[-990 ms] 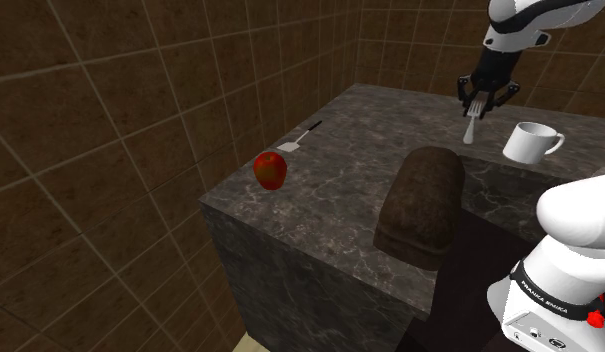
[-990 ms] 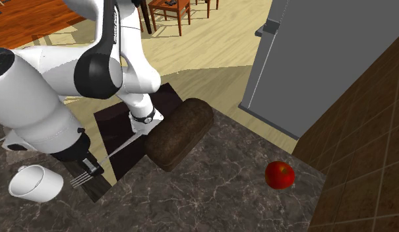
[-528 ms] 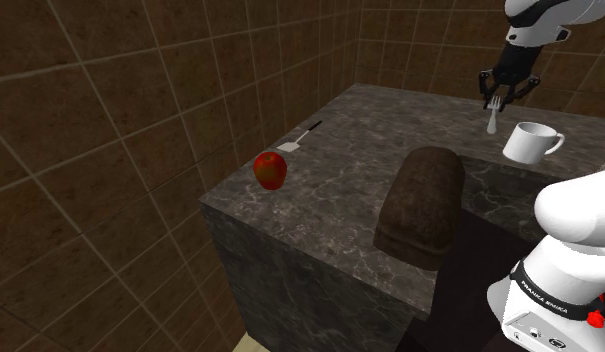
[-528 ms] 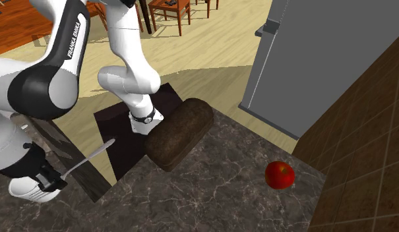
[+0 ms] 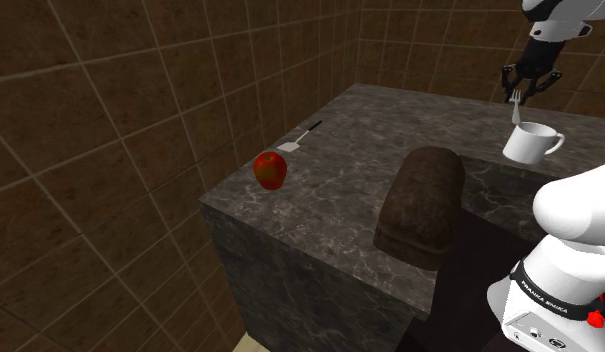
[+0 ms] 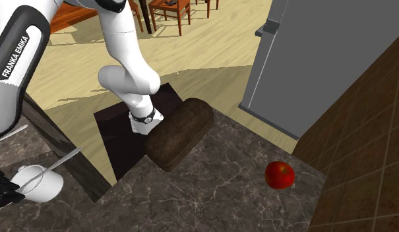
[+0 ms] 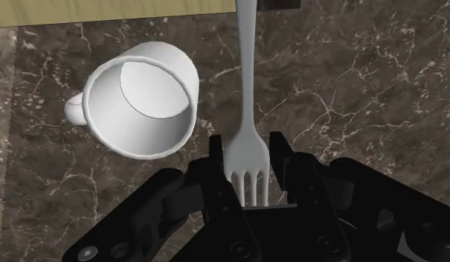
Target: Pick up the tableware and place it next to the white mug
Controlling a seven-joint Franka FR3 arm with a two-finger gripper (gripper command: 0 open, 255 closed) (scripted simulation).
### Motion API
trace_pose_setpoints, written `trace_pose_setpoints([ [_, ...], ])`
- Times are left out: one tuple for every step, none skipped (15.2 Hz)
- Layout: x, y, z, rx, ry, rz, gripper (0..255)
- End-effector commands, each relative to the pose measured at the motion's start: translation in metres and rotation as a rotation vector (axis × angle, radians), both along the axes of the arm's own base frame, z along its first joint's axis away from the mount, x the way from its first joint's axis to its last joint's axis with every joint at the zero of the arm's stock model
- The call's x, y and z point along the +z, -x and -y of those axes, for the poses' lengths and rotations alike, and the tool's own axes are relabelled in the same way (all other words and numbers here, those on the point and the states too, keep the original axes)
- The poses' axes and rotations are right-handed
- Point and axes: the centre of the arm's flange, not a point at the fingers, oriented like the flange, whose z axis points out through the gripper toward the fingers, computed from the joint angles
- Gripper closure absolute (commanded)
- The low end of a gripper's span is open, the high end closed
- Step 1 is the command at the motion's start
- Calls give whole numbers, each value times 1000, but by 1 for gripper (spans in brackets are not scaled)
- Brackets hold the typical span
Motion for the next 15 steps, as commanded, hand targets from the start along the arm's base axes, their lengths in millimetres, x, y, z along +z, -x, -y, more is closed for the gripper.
trace_pose_setpoints([
  [-2,7,27,1,1,0,255],
  [-2,10,40,1,1,0,255],
  [-2,13,53,1,1,0,255],
  [-2,16,65,1,1,0,255],
  [-2,19,78,1,1,0,255],
  [-2,22,91,1,1,0,255],
  [-2,25,104,1,1,0,255],
  [-2,28,117,1,1,0,255],
  [-2,31,130,1,1,0,255],
  [-2,34,142,1,1,0,255],
  [-2,37,155,1,1,0,255],
  [-2,40,168,1,1,0,255],
  [-2,43,181,1,1,0,255],
  [-2,46,194,1,1,0,255],
  [-2,49,207,1,1,0,255],
])
